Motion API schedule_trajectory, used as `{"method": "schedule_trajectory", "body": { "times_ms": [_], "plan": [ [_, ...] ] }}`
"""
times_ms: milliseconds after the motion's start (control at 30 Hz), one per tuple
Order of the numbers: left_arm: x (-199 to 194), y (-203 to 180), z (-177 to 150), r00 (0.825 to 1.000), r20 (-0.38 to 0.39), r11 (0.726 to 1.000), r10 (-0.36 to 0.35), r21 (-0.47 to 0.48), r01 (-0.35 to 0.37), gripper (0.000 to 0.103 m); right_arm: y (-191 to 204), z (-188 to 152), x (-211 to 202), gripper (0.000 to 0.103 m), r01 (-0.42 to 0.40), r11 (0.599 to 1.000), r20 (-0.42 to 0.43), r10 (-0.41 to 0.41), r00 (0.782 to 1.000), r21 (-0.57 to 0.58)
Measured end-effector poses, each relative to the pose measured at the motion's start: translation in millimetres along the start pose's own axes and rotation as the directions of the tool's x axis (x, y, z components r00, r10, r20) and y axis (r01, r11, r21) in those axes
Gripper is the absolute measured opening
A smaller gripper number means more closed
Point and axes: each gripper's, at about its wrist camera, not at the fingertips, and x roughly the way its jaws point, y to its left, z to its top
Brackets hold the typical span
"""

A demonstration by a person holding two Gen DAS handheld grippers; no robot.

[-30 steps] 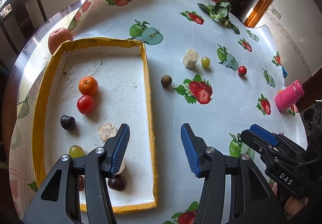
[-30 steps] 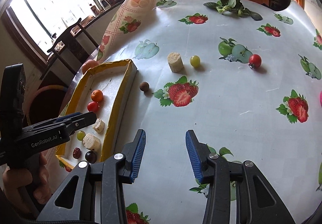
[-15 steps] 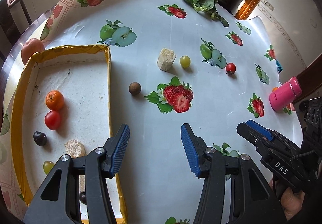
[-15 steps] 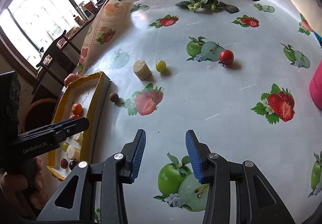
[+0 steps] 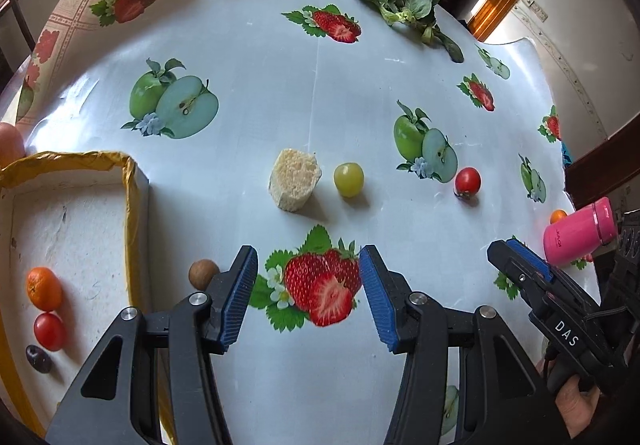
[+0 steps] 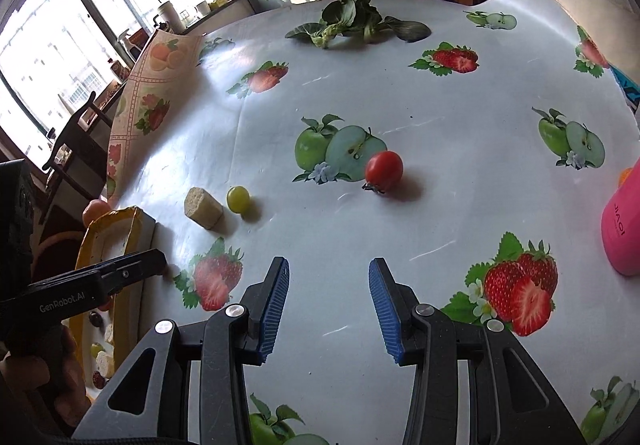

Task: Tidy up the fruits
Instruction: 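Grasp the beige round slice with the left tool while the right tool grasps another tomato, then carry the slice in the left tool into the tray while the right tool carries the tomato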

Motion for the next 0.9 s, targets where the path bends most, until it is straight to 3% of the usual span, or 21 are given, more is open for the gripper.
{"method": "schedule_trajectory", "body": {
  "times_ms": [367, 433, 467, 500, 567, 633, 900],
  "plan": [
    [52.8, 6.1, 34.9, 0.999, -0.039, 1.000, 0.021, -0.022, -0.022, 0.051, -25.0, 39.3, 48.7, 0.048, 0.058, 0.997, 0.003, -0.058, 0.998, 0.044],
    [52.9, 6.3, 37.5, 1.000, -0.010, 1.000, 0.023, -0.012, -0.023, 0.051, -25.6, 43.1, 58.9, 0.048, 0.061, 0.997, -0.007, -0.061, 0.998, 0.047],
    [53.4, 7.1, 38.6, 1.000, -0.008, 1.000, 0.019, -0.010, -0.019, 0.049, -25.2, 44.6, 63.4, 0.048, 0.067, 0.997, -0.010, -0.067, 0.998, 0.042],
    [53.5, 8.5, 39.2, 1.000, -0.002, 1.000, 0.017, -0.011, -0.017, 0.037, -24.7, 45.8, 67.3, 0.046, 0.078, 0.996, -0.012, -0.077, 0.997, 0.038],
    [53.8, 10.1, 38.8, 1.000, -0.001, 1.000, 0.020, 0.004, -0.020, 0.034, -23.7, 46.7, 72.7, 0.042, 0.088, 0.996, -0.011, -0.088, 0.996, 0.031],
    [52.6, 10.3, 38.2, 1.000, -0.002, 1.000, 0.018, 0.020, -0.018, 0.034, -21.0, 47.1, 74.8, 0.031, 0.117, 0.993, 0.000, -0.117, 0.993, 0.007],
    [27.2, 5.1, 19.3, 1.000, 0.010, 0.999, 0.010, 0.040, -0.011, 0.034, -7.7, 29.9, 45.1, 0.030, 0.064, 0.998, 0.013, -0.064, 0.998, 0.004]
  ]
}}
